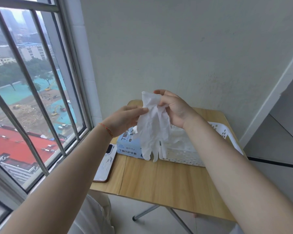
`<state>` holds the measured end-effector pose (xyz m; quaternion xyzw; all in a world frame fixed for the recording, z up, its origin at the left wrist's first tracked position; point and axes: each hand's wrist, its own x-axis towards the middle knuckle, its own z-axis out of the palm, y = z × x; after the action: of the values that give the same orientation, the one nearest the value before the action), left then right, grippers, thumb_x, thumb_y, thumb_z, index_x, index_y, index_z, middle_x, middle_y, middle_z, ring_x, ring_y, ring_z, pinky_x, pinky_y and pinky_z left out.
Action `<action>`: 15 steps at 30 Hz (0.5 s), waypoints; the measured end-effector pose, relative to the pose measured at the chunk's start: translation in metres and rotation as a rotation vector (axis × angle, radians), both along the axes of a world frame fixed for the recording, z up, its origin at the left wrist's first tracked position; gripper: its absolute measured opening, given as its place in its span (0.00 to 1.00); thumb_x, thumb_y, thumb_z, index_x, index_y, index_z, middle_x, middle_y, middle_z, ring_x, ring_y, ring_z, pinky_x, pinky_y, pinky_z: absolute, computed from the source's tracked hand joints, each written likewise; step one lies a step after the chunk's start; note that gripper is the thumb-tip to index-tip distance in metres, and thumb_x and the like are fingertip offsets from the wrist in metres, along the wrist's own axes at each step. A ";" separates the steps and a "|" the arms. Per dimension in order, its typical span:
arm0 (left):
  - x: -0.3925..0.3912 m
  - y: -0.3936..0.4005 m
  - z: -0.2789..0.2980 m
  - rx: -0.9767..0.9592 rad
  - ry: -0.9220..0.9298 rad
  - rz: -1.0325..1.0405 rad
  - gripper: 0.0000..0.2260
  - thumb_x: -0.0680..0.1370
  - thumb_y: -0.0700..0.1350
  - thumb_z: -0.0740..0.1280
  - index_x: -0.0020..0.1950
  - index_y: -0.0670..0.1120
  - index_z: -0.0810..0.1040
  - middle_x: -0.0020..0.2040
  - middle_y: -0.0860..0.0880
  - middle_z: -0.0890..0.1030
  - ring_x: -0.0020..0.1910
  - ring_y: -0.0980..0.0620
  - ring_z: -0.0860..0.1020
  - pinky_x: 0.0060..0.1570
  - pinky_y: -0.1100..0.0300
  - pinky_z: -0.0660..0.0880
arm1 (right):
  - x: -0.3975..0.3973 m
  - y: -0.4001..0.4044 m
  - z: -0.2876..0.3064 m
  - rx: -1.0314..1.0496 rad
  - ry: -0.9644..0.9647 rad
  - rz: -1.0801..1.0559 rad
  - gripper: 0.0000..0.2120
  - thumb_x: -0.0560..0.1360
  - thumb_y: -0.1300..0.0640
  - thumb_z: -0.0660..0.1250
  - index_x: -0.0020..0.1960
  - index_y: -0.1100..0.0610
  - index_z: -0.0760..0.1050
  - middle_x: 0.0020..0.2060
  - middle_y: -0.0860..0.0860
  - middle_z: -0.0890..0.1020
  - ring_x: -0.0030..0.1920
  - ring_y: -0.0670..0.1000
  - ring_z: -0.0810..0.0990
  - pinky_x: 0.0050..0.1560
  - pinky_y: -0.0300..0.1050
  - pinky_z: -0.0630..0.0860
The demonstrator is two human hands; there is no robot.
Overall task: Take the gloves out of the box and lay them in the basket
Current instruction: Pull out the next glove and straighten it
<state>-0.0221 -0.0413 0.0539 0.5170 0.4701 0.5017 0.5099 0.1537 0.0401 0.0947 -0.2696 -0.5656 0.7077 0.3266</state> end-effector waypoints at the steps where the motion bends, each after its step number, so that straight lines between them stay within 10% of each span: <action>1: -0.001 -0.001 0.001 0.010 -0.024 0.009 0.15 0.75 0.48 0.70 0.55 0.37 0.78 0.49 0.43 0.81 0.47 0.46 0.80 0.53 0.50 0.76 | 0.001 -0.001 0.001 0.005 -0.017 0.008 0.19 0.62 0.65 0.59 0.51 0.56 0.74 0.41 0.56 0.75 0.38 0.53 0.74 0.38 0.44 0.72; 7: -0.002 -0.007 0.011 0.045 0.003 0.038 0.05 0.71 0.40 0.72 0.41 0.46 0.76 0.38 0.45 0.77 0.35 0.49 0.77 0.34 0.59 0.75 | 0.018 0.003 0.005 0.079 -0.306 0.421 0.09 0.75 0.51 0.66 0.52 0.53 0.82 0.46 0.54 0.81 0.43 0.51 0.77 0.45 0.46 0.72; 11: -0.001 -0.006 0.008 0.045 0.061 0.016 0.09 0.68 0.39 0.74 0.42 0.46 0.76 0.40 0.44 0.78 0.34 0.49 0.79 0.33 0.59 0.77 | 0.011 0.008 -0.002 0.303 -0.503 0.256 0.21 0.70 0.45 0.74 0.55 0.59 0.80 0.45 0.52 0.83 0.47 0.53 0.81 0.52 0.49 0.75; 15: -0.004 -0.002 -0.001 0.020 0.080 0.078 0.10 0.66 0.40 0.75 0.39 0.46 0.75 0.36 0.47 0.79 0.31 0.51 0.77 0.31 0.61 0.75 | 0.006 0.009 -0.003 0.373 -0.448 0.118 0.12 0.73 0.55 0.74 0.51 0.62 0.80 0.41 0.52 0.83 0.44 0.52 0.81 0.48 0.47 0.77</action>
<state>-0.0259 -0.0438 0.0531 0.5230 0.5048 0.5050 0.4654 0.1601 0.0487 0.0915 -0.3212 -0.7584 0.5322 0.1959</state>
